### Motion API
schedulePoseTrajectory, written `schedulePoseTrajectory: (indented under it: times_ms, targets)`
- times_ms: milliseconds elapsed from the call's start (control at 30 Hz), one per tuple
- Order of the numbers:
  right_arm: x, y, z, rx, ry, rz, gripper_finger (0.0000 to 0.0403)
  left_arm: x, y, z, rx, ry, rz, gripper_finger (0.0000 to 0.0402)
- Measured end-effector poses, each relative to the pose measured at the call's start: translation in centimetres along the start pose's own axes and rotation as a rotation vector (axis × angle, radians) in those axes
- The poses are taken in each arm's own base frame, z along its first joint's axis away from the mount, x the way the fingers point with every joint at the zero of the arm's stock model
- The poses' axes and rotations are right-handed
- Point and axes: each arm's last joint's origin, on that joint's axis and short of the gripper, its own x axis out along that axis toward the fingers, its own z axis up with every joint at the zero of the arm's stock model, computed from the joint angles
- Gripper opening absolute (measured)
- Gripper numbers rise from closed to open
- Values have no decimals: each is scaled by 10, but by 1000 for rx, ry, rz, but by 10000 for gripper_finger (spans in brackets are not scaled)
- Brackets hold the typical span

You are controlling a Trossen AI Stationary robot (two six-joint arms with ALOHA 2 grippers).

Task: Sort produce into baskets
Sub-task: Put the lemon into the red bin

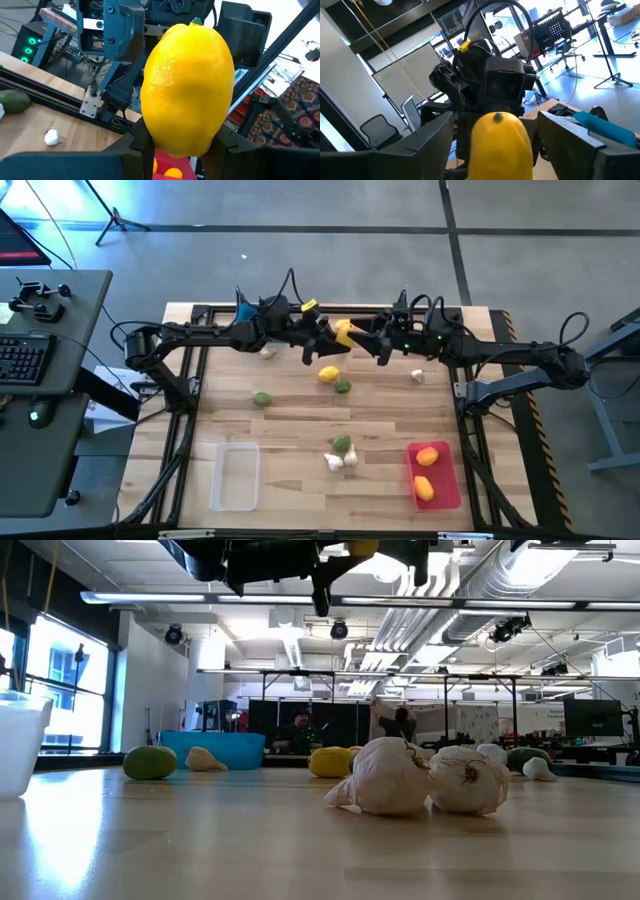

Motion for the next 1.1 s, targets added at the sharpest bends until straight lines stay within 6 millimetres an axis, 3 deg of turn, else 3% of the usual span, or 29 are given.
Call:
schedulePoseTrajectory:
  times_ms: [267,467,933,1100]
  targets:
    - [3,-1,-2,41,-4,3,277,16,-7,25,-38,-6,-12,93]
    - [3,1,3,36,-50,29,266,25,-6,23,-27,38,-26,93]
    - [3,0,1,36,-39,7,142,25,-7,25,-10,25,-19,93]
    - [3,0,1,36,-41,0,132,24,-6,24,-15,37,-9,98]
